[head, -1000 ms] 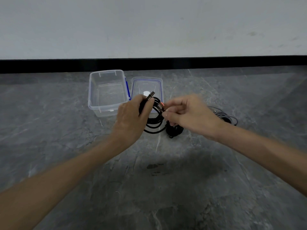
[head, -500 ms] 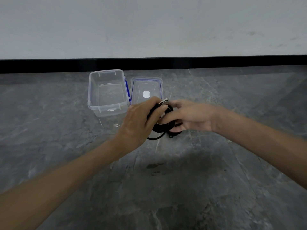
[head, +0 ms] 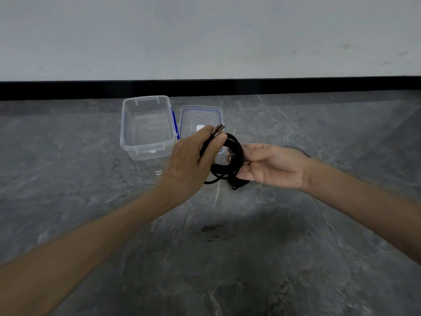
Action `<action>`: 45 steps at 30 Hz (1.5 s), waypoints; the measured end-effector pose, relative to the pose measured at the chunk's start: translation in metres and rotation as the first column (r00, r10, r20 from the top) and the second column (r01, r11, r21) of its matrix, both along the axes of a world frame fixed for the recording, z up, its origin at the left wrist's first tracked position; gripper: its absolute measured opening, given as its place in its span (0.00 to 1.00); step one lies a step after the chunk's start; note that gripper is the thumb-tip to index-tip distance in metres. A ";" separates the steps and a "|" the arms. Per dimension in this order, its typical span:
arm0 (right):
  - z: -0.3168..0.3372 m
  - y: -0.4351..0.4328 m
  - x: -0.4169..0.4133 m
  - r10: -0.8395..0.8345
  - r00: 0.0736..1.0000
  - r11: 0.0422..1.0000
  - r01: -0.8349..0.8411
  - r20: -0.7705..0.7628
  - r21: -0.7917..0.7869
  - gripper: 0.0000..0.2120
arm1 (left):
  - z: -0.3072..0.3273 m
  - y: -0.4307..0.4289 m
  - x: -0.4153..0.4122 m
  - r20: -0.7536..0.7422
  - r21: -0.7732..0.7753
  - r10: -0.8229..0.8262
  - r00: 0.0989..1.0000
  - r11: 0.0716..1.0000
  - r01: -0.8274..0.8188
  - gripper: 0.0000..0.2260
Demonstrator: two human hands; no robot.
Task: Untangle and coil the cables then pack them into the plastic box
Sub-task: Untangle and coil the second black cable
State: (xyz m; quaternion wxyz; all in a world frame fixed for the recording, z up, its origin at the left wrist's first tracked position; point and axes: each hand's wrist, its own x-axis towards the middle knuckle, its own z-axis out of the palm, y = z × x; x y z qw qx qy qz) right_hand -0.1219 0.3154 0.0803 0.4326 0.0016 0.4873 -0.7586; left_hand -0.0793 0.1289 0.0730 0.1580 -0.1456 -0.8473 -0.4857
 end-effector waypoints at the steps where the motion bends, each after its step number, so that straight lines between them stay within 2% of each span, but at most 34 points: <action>1: -0.003 -0.001 -0.001 -0.040 0.999 0.997 0.040 -0.003 0.062 0.10 | 0.000 0.001 0.000 0.006 -0.002 -0.003 1.000 1.000 0.003 0.14; 3: -0.009 -0.001 -0.007 -0.129 0.991 0.976 0.125 0.014 0.177 0.07 | 0.000 0.002 0.000 0.024 0.009 0.000 1.000 1.000 0.000 0.14; 8: -0.022 0.004 -0.014 -0.350 0.937 0.872 0.330 -0.013 0.360 0.12 | -0.008 -0.003 0.004 0.093 0.029 0.014 0.996 0.999 -0.017 0.13; 10: -0.020 0.009 -0.017 -0.447 0.894 0.834 0.432 -0.040 0.342 0.13 | -0.010 -0.002 0.007 0.109 0.050 0.020 0.994 0.998 -0.025 0.13; 13: -0.006 0.014 -0.021 -0.515 0.857 0.843 0.504 0.011 0.187 0.14 | -0.009 0.000 0.011 0.105 0.010 0.049 0.993 0.999 -0.050 0.13; 17: 0.009 0.015 -0.019 -0.526 0.844 0.837 0.536 -0.105 0.113 0.09 | -0.006 -0.002 0.006 0.090 -0.008 0.111 0.990 0.994 -0.111 0.13; 22: 0.019 0.007 -0.006 -0.379 0.879 0.903 0.420 -0.290 0.092 0.04 | -0.010 0.000 0.000 0.178 -0.119 0.152 0.972 0.984 -0.133 0.15; 24: 0.024 -0.003 0.005 -0.245 0.854 0.923 0.350 -0.458 0.160 0.07 | -0.013 0.001 -0.001 0.219 -0.135 0.160 0.962 0.982 -0.133 0.17; 27: 0.026 -0.017 0.020 0.042 0.665 0.901 0.298 -0.746 0.316 0.10 | -0.011 0.001 -0.003 0.250 -0.121 0.177 0.952 0.981 -0.151 0.19; 29: 0.022 -0.021 0.025 0.151 0.536 0.870 0.327 -0.831 0.369 0.14 | -0.008 0.000 -0.004 0.294 -0.059 0.178 0.939 0.984 -0.168 0.20; 33: 0.020 -0.025 0.029 0.288 0.302 0.774 0.485 -0.909 0.406 0.13 | -0.009 0.000 -0.007 0.415 0.056 0.153 0.897 0.980 -0.193 0.21; 36: 0.024 -0.028 0.034 0.391 0.185 0.674 0.609 -0.902 0.417 0.10 | -0.007 0.000 -0.007 0.422 0.054 0.167 0.891 0.976 -0.209 0.21; 38: 0.028 -0.029 0.036 0.378 0.214 0.665 0.614 -0.901 0.425 0.07 | -0.005 0.001 -0.005 0.391 0.037 0.166 0.905 0.980 -0.196 0.18; 40: 0.031 -0.029 0.035 0.295 0.290 0.707 0.574 -0.910 0.412 0.13 | -0.004 0.003 -0.002 0.371 0.027 0.155 0.916 0.984 -0.177 0.15; 41: 0.032 -0.029 0.034 0.285 0.285 0.713 0.575 -0.915 0.401 0.13 | -0.004 0.004 0.000 0.360 0.025 0.149 0.921 0.985 -0.170 0.15; 45: 0.032 -0.031 0.031 0.368 0.160 0.710 0.588 -0.916 0.388 0.06 | 0.000 0.006 0.002 0.361 0.083 0.141 0.922 0.980 -0.182 0.16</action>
